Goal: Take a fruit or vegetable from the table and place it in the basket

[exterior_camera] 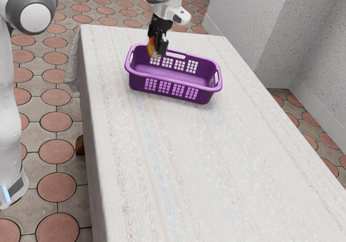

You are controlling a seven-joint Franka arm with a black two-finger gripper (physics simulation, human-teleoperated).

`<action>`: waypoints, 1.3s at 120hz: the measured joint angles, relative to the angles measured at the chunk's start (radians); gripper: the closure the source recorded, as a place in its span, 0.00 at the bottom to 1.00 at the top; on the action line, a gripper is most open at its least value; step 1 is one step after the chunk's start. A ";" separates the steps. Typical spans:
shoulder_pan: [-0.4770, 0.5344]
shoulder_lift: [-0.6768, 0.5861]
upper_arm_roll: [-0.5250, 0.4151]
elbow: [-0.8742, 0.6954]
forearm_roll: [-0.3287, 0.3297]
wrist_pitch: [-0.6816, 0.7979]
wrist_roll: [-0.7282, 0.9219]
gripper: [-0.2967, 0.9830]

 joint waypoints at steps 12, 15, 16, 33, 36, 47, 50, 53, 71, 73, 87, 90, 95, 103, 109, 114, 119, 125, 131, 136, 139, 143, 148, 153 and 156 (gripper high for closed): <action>-0.002 0.015 0.023 0.016 0.000 0.008 0.038 0.57; 0.000 0.017 0.027 0.018 0.000 0.011 0.047 0.57; 0.001 0.017 0.028 0.019 0.000 0.012 0.050 0.57; 0.012 0.023 0.044 0.021 0.000 0.037 0.099 0.57; 0.016 0.025 0.044 0.021 0.000 0.044 0.107 0.57; 0.030 0.043 0.046 0.029 -0.001 0.075 0.134 0.57; 0.033 0.052 0.047 0.038 -0.001 0.082 0.140 0.57; 0.035 0.062 0.047 0.049 -0.002 0.090 0.147 0.57; 0.013 0.117 0.047 0.105 -0.011 0.130 0.180 0.57; 0.010 0.122 0.047 0.111 -0.013 0.133 0.183 0.57; 0.008 0.149 0.047 0.137 -0.022 0.151 0.204 0.57; 0.009 0.151 0.047 0.139 -0.023 0.153 0.208 0.57; 0.010 0.152 0.047 0.140 -0.025 0.158 0.214 0.57; 0.010 0.153 0.047 0.141 -0.027 0.163 0.224 0.57; 0.010 0.154 0.047 0.141 -0.028 0.166 0.230 0.57; 0.010 0.154 0.047 0.141 -0.029 0.168 0.236 0.54; 0.009 0.154 0.047 0.141 -0.030 0.169 0.243 0.48; 0.008 0.154 0.047 0.141 -0.030 0.170 0.250 0.40; 0.009 0.154 0.046 0.141 -0.031 0.171 0.257 0.35; 0.009 0.154 0.047 0.141 -0.031 0.172 0.262 0.32; 0.010 0.154 0.047 0.141 -0.032 0.172 0.265 0.31; 0.010 0.154 0.047 0.141 -0.032 0.172 0.268 0.30; 0.010 0.154 0.047 0.141 -0.032 0.173 0.273 0.28; 0.011 0.153 0.047 0.141 -0.032 0.171 0.278 0.27; 0.011 0.151 0.045 0.144 -0.033 0.163 0.282 0.27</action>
